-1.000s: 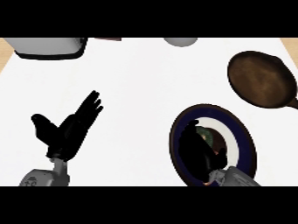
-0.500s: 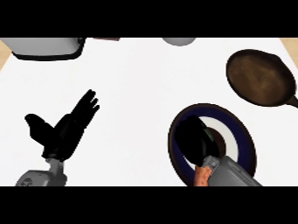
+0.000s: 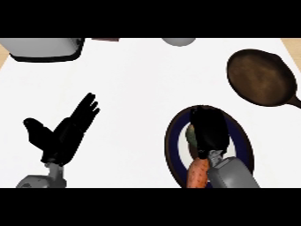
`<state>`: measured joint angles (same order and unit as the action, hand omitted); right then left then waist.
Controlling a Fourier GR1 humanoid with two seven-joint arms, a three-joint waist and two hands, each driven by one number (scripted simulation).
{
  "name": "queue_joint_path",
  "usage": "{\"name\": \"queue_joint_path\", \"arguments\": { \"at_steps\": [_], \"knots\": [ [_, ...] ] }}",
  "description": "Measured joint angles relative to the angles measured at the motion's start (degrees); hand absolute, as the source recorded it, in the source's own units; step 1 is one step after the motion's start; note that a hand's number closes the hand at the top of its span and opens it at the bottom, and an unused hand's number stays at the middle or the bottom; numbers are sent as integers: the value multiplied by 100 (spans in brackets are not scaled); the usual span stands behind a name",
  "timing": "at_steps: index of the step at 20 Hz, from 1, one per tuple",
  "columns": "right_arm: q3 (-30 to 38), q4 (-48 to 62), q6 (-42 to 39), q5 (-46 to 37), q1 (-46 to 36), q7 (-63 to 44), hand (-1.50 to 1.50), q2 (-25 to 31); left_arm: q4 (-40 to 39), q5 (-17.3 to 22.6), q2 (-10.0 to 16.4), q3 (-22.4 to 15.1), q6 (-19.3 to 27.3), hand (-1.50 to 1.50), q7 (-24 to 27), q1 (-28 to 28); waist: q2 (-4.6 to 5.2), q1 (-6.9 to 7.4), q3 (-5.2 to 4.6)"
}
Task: Pick the squash from the plate and place it in the pan
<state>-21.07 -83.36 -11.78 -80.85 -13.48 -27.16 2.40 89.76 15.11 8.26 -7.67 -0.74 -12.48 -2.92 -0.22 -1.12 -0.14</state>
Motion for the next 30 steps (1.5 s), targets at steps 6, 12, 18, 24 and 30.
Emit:
{"name": "queue_joint_path", "arguments": {
  "at_steps": [6,12,18,24,30],
  "knots": [
    [50,-816,1161,183,79,-648,150,-183,25,-36,-30,-37,-5,0,-41,-3,2,65,14],
    [357,-1569,2050,1168,140,-742,150,-225,125,-74,-51,-100,-30,0,-83,69,10,96,18],
    [1173,-1335,2591,2260,93,-108,150,-127,-23,-129,-104,-46,-93,0,0,-14,24,111,16],
    [2091,134,3126,2616,-512,755,150,407,-88,-214,-198,-53,-70,0,-42,-110,38,146,16],
    [2859,1935,4023,2769,-1329,1629,150,894,-73,-190,-209,-12,-158,0,-37,-112,58,205,20]
  ]
}}
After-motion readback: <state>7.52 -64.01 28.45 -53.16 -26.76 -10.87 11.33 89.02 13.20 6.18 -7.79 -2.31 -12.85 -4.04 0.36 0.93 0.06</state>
